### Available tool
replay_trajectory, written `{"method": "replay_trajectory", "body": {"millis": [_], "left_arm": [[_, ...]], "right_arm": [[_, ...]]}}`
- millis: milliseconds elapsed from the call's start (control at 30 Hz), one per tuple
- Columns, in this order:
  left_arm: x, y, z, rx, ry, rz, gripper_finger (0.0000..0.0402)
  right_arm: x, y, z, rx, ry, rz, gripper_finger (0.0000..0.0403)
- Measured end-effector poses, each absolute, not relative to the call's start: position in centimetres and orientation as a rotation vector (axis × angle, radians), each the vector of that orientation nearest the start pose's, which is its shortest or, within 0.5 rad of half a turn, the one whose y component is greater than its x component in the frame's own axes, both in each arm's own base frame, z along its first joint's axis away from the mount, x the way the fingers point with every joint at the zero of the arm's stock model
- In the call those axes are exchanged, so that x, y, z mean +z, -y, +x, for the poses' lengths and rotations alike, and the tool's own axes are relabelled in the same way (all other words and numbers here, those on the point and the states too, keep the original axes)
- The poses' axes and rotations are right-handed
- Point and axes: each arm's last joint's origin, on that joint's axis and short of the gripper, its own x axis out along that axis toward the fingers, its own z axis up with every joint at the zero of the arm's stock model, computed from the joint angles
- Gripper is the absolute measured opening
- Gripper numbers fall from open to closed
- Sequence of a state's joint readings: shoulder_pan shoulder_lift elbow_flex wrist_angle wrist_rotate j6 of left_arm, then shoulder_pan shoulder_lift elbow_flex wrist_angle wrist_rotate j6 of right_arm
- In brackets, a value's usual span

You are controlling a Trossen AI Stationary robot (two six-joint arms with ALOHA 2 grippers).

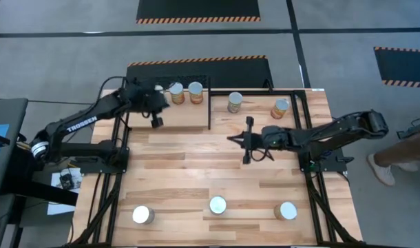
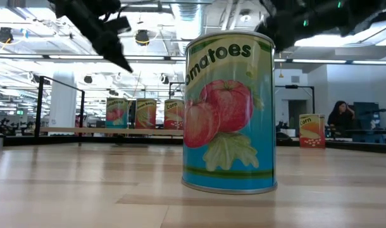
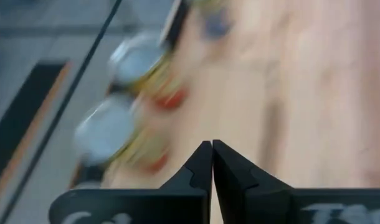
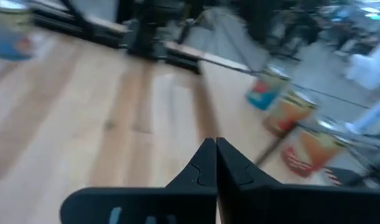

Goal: Pick and place cans onto a shelf
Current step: Put the top middle canned peaches on the shelf

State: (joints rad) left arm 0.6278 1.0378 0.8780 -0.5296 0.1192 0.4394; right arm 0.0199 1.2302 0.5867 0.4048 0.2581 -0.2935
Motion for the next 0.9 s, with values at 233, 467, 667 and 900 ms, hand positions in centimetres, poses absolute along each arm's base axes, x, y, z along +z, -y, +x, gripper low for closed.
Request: {"method": "replay_trajectory", "body": {"millis": [233, 467, 667, 900], "left_arm": [[26.3, -8.7, 20.4, 0.163, -0.497, 0.253, 0.0], [23.7, -6.6, 21.0, 0.114, -0.305, 0.258, 0.0], [21.8, -6.1, 20.6, 0.109, -0.254, 0.271, 0.0], [21.6, -6.1, 20.5, 0.122, -0.249, 0.271, 0.0]], "right_arm": [[20.4, 5.2, 24.2, -0.349, -0.266, -0.2, 0.001], [20.7, 9.8, 23.3, -0.51, -0.458, -0.162, 0.0025], [20.8, 12.4, 22.8, -0.558, -0.622, -0.197, 0.008], [20.7, 15.1, 24.7, -0.585, -0.694, -0.216, 0.0164]]}}
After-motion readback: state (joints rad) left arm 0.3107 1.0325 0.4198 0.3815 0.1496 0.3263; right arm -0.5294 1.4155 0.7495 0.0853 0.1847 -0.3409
